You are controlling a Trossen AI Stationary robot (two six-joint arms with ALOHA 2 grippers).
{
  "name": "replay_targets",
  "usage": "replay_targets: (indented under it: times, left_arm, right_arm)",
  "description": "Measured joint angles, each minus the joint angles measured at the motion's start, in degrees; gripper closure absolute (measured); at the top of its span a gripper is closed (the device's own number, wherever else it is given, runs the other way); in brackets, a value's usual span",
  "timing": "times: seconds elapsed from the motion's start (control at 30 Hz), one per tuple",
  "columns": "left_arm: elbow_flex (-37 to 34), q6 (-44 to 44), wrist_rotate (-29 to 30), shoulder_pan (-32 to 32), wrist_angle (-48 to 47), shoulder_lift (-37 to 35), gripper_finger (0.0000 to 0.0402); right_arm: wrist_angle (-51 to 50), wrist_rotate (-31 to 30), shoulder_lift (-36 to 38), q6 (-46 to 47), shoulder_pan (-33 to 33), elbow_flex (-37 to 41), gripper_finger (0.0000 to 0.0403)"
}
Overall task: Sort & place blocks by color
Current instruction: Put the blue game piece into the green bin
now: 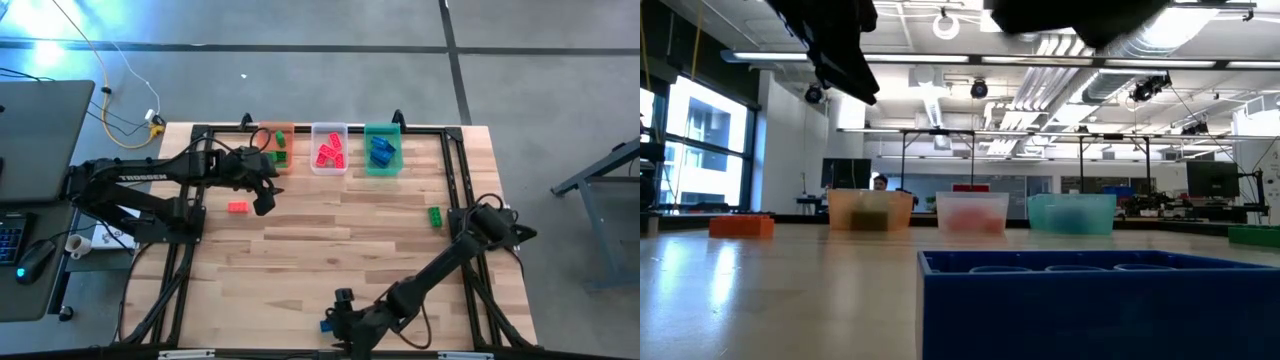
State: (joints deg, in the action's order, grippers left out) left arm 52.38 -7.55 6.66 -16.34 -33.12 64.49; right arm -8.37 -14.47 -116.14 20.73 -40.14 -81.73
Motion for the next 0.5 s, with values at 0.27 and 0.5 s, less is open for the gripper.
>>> replay_targets:
  times: [0.27, 0.5]
  left_arm:
    - [0.0, 0.2, 0.0, 0.0, 0.0, 0.0, 0.0185]
    - [0.0, 0.2, 0.0, 0.0, 0.0, 0.0, 0.0185]
  right_arm:
    - [-2.2, 1.3, -3.3, 1.8, 1.1, 0.1, 0.0117]
    - [-2.8, 3.1, -5.9, 2.0, 1.8, 0.1, 0.0117]
